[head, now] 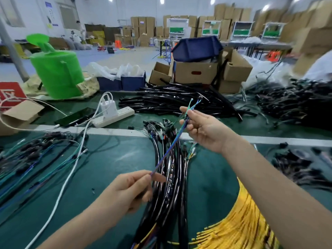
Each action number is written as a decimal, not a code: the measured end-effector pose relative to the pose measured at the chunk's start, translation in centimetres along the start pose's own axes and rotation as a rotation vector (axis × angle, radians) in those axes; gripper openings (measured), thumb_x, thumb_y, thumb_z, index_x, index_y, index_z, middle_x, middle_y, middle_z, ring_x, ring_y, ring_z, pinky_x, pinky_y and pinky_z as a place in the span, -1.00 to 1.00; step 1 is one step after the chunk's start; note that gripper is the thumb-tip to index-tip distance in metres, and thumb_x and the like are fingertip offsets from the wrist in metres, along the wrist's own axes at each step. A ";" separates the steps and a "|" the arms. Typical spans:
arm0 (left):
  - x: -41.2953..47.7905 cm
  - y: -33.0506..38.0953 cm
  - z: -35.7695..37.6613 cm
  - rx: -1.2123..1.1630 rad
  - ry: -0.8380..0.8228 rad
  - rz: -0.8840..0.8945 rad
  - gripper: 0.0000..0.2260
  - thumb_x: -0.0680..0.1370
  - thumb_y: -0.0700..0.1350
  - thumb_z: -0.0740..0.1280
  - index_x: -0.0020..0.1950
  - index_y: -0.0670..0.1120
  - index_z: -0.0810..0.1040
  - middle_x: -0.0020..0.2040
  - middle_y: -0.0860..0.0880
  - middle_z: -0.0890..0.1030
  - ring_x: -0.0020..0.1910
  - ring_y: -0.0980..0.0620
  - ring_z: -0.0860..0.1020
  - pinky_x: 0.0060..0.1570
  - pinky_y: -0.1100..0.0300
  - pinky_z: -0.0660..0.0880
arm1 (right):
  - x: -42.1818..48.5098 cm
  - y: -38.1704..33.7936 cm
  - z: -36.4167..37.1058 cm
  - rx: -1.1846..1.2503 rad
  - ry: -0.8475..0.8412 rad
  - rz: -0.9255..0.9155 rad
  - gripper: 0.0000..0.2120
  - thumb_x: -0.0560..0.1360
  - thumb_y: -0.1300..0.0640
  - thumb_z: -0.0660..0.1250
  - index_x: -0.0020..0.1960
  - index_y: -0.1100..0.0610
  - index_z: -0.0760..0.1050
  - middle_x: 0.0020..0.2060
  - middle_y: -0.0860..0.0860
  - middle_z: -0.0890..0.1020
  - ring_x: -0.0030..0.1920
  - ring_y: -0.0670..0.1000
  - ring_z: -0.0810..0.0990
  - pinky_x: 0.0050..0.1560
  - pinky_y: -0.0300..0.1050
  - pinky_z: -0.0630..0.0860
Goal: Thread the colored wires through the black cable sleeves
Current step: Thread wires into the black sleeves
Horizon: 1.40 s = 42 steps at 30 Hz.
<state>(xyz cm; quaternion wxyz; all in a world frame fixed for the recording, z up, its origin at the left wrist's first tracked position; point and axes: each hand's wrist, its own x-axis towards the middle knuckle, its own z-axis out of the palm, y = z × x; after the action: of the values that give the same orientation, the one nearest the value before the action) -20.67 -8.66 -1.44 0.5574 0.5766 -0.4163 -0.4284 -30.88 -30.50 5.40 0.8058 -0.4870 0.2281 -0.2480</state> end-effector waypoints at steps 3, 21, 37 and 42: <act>-1.9 -0.7 -1.3 0.166 -0.035 0.087 -0.78 0.57 0.03 0.21 0.03 0.04 0.64 -0.47 -0.04 0.44 -0.53 0.07 0.26 -0.53 0.32 0.23 | 1.0 -2.0 0.1 0.010 0.024 -0.010 -0.84 0.61 0.19 0.18 0.16 0.16 0.45 -0.42 0.05 0.58 -0.56 -0.17 0.42 -0.57 -0.41 0.37; 3.7 -3.0 2.9 -0.253 -0.065 -0.122 -0.77 0.34 0.02 0.41 -0.24 -0.16 0.66 -0.26 -0.26 0.65 -0.38 -0.02 0.63 -0.41 0.25 0.53 | 0.4 -0.2 -11.5 -1.583 0.435 0.115 -0.83 0.47 0.14 0.40 0.04 0.11 0.66 -0.05 0.10 0.68 -0.07 0.07 0.62 0.03 -0.09 0.55; 3.9 -3.3 1.6 -0.438 -0.115 -0.190 -0.83 0.37 -0.08 0.39 -0.25 -0.17 0.67 -0.19 -0.27 0.66 -0.37 0.02 0.63 -0.39 0.26 0.57 | -2.6 -12.1 -6.9 -1.454 0.902 -1.044 -0.71 0.67 0.07 -0.03 0.22 0.25 0.29 -0.37 0.13 0.51 -0.46 0.08 0.52 -0.48 0.05 0.44; 3.9 -3.5 1.7 -0.461 -0.104 -0.204 -0.83 0.39 -0.10 0.36 -0.23 -0.18 0.68 -0.01 -0.32 0.64 -0.23 -0.04 0.67 -0.29 0.23 0.60 | -4.9 -11.4 -1.3 -0.919 0.602 -1.279 -0.92 0.66 0.07 0.02 0.08 0.03 0.26 -0.37 -0.07 0.45 -0.55 -0.11 0.47 -0.56 -0.36 0.34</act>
<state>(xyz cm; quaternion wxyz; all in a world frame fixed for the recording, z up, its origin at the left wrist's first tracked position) -21.15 -12.75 -5.06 0.6058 0.4506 -0.2752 -0.5952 -37.46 -32.89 15.70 0.1364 -0.7151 0.1915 -0.6583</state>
